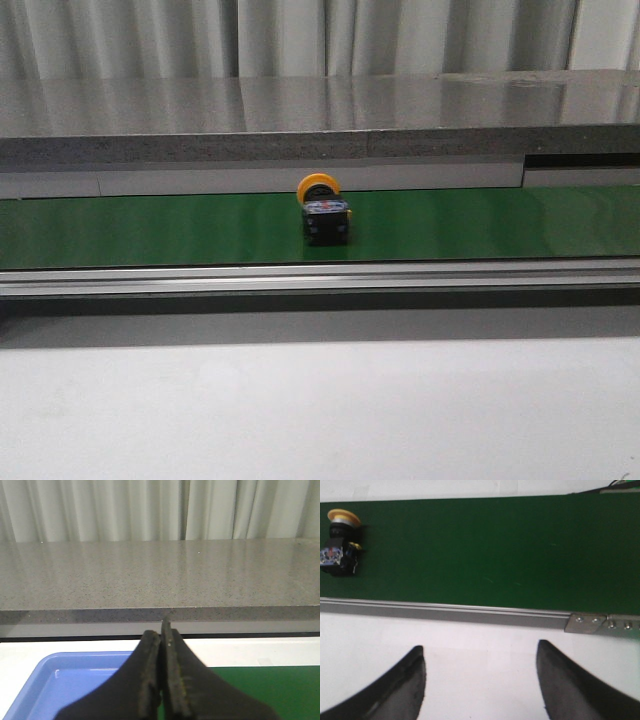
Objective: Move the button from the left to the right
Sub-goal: 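Lower the right gripper onto the button and close on its body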
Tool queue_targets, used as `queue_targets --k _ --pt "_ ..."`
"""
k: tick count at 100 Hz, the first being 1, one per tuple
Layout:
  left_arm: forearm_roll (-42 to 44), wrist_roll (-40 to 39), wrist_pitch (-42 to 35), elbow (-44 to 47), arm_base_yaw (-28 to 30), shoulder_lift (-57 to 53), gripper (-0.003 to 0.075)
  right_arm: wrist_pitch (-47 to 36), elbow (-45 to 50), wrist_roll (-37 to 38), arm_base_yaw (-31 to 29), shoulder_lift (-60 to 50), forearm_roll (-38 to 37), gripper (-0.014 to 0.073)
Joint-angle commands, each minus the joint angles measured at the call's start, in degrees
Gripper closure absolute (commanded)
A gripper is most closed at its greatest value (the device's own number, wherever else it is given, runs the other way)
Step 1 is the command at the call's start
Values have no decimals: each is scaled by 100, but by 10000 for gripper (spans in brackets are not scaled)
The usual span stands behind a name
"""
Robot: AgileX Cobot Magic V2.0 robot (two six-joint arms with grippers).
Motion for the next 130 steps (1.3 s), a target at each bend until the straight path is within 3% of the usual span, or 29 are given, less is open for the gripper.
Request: queue_targets --k 1,37,94,130 --pt "-54 -39 -431 -158 -42 32 740 -448 -212 -26 5 -25 298 20" --pt "-54 -39 -431 -158 -42 32 740 -264 -845 -356 5 674 391 20" --pt "-54 -39 -407 -158 -42 44 740 -317 -2588 -779 972 3260 276 20" --pt "-54 -39 -407 -158 -42 44 740 -355 -3180 -779 1145 4294 70 20"
